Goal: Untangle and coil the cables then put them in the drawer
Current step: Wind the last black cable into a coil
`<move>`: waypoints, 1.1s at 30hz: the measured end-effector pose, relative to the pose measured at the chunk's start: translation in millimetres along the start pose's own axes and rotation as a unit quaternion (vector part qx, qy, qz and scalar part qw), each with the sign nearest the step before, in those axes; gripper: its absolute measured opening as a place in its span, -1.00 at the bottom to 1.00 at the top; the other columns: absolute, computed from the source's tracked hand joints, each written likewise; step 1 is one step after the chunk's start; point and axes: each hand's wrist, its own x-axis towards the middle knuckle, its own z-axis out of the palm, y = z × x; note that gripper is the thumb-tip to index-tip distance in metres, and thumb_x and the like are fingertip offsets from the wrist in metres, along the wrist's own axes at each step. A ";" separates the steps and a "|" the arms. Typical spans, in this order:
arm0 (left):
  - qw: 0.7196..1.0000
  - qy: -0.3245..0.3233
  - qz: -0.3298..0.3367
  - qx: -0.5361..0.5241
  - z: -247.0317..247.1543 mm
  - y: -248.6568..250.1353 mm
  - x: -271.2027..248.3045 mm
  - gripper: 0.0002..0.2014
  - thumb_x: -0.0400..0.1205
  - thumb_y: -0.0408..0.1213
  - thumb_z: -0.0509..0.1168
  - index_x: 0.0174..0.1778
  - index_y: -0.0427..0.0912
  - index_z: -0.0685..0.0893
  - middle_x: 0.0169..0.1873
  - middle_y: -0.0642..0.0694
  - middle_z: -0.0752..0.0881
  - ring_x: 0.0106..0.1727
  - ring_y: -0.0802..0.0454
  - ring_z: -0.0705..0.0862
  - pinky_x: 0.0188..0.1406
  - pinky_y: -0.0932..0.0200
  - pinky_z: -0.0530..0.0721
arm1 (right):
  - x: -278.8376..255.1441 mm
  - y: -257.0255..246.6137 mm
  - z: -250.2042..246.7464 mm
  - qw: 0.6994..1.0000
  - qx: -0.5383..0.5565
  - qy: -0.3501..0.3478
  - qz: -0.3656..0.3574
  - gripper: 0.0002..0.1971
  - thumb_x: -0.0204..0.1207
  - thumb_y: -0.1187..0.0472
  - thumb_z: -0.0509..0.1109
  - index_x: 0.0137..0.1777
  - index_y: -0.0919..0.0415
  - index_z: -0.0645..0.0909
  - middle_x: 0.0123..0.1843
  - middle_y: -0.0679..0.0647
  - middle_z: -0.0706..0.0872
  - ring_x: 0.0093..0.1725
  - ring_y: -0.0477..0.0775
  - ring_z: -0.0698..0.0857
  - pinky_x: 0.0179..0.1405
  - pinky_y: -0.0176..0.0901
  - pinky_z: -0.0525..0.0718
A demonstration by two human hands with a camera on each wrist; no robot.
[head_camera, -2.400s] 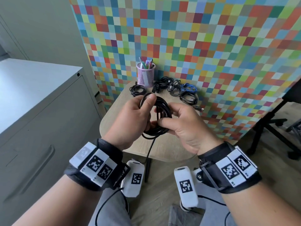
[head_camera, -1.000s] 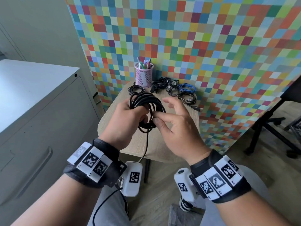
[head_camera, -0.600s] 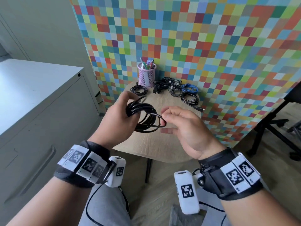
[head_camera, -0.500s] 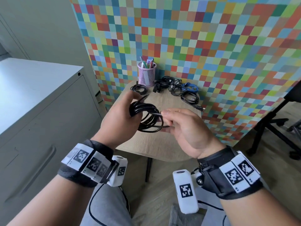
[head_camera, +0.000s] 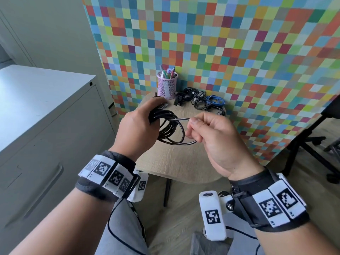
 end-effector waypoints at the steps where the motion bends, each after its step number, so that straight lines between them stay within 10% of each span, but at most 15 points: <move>1: 1.000 0.006 0.006 0.003 0.9 -0.3 0.1 -0.44 0.58 -0.45 0.25 0.42 0.19 0.67 0.14 0.14 0.84 0.07 -0.01 0.81 0.09 0.07 0.78 | 0.6 -0.9 -0.6 1.000 -0.016 0.015 -0.007 -0.73 0.68 0.22 0.38 -0.20 0.40 0.67 -0.46 -0.04 0.62 -0.22 0.04 0.64 0.09 0.02 0.64; 4: 0.999 0.023 0.026 0.017 2.4 -1.4 2.4 -0.47 0.57 -0.45 0.26 0.40 0.14 0.71 0.10 0.11 0.86 0.04 -0.04 0.82 0.06 0.04 0.80 | 0.7 -4.3 -0.1 0.999 -0.012 0.038 -0.005 -0.80 0.72 0.28 0.42 -0.13 0.35 0.74 -0.54 0.01 0.49 -0.47 -0.04 0.52 -0.17 0.13 0.73; 6: 0.999 0.020 0.027 0.019 2.3 -1.9 4.4 -0.47 0.57 -0.47 0.27 0.38 0.14 0.72 0.10 0.12 0.86 0.06 -0.04 0.82 0.07 0.01 0.81 | -1.4 -7.9 -4.8 0.999 0.021 0.009 0.040 -0.80 0.76 0.31 0.35 -0.05 0.37 0.74 -0.58 -0.02 0.30 -0.61 -0.06 0.28 -0.57 -0.13 0.48; 10: 0.999 0.025 -0.012 0.026 -6.2 -8.5 8.4 -0.54 0.63 -0.45 0.25 0.30 0.15 0.76 0.06 0.14 0.85 0.03 0.01 0.79 0.05 0.09 0.75 | -5.9 -22.3 -30.7 0.987 -0.045 -0.108 0.107 -0.78 0.76 0.34 0.31 0.18 0.22 0.81 -0.48 0.04 0.39 -0.59 -0.10 0.22 -0.72 -0.31 0.16; 16: 0.937 -0.148 -0.160 -0.273 -12.6 -8.1 0.8 -0.71 0.70 -0.58 0.28 -0.09 -0.11 0.79 -0.51 0.01 0.61 -0.51 0.01 0.53 -0.36 0.04 0.54 | 11.8 -21.2 -57.1 0.949 -0.306 0.005 -0.074 -0.75 0.67 0.31 0.48 -0.05 -0.13 0.81 -0.27 -0.35 0.81 -0.25 -0.31 0.70 -0.18 -0.51 0.58; 21: 0.827 -0.221 -0.173 -0.487 -11.0 8.1 -8.4 -0.76 0.54 -0.61 0.31 -0.24 -0.18 0.74 -0.46 -0.06 0.51 -0.62 0.02 0.41 -0.52 0.18 0.49 | 23.4 16.2 -45.9 0.946 -0.291 0.029 -0.141 -0.87 0.67 0.28 0.49 0.09 0.06 0.83 0.03 -0.01 0.78 0.00 -0.16 0.72 0.07 -0.35 0.60; 26: 0.772 -0.255 -0.158 -0.560 -8.2 17.4 -12.6 -0.80 0.44 -0.54 0.27 -0.34 -0.18 0.73 -0.46 -0.08 0.57 -0.67 0.08 0.37 -0.59 0.30 0.39 | 19.0 36.1 -15.5 0.969 -0.217 -0.007 -0.116 -0.79 0.75 0.29 0.39 0.05 0.04 0.84 -0.08 -0.02 0.83 -0.11 0.01 0.75 -0.05 -0.11 0.72; 29: 0.791 -0.237 -0.163 -0.539 -9.7 18.1 -10.4 -0.82 0.44 -0.54 0.27 -0.32 -0.22 0.73 -0.44 -0.12 0.64 -0.65 0.06 0.39 -0.61 0.29 0.37 | 13.5 35.7 1.8 0.997 -0.071 -0.031 -0.029 -0.74 0.79 0.35 0.31 0.05 0.14 0.84 -0.13 0.15 0.88 -0.15 0.10 0.80 -0.13 -0.06 0.80; 33: 0.883 -0.150 -0.166 -0.414 -11.9 20.4 -1.2 -0.72 0.55 -0.62 0.28 -0.34 -0.15 0.69 -0.42 -0.09 0.60 -0.60 0.02 0.46 -0.51 0.16 0.37 | 2.5 34.2 15.3 0.987 0.132 -0.029 0.083 -0.76 0.73 0.46 0.30 -0.05 0.31 0.79 -0.25 0.15 0.82 -0.31 0.08 0.78 -0.26 -0.08 0.82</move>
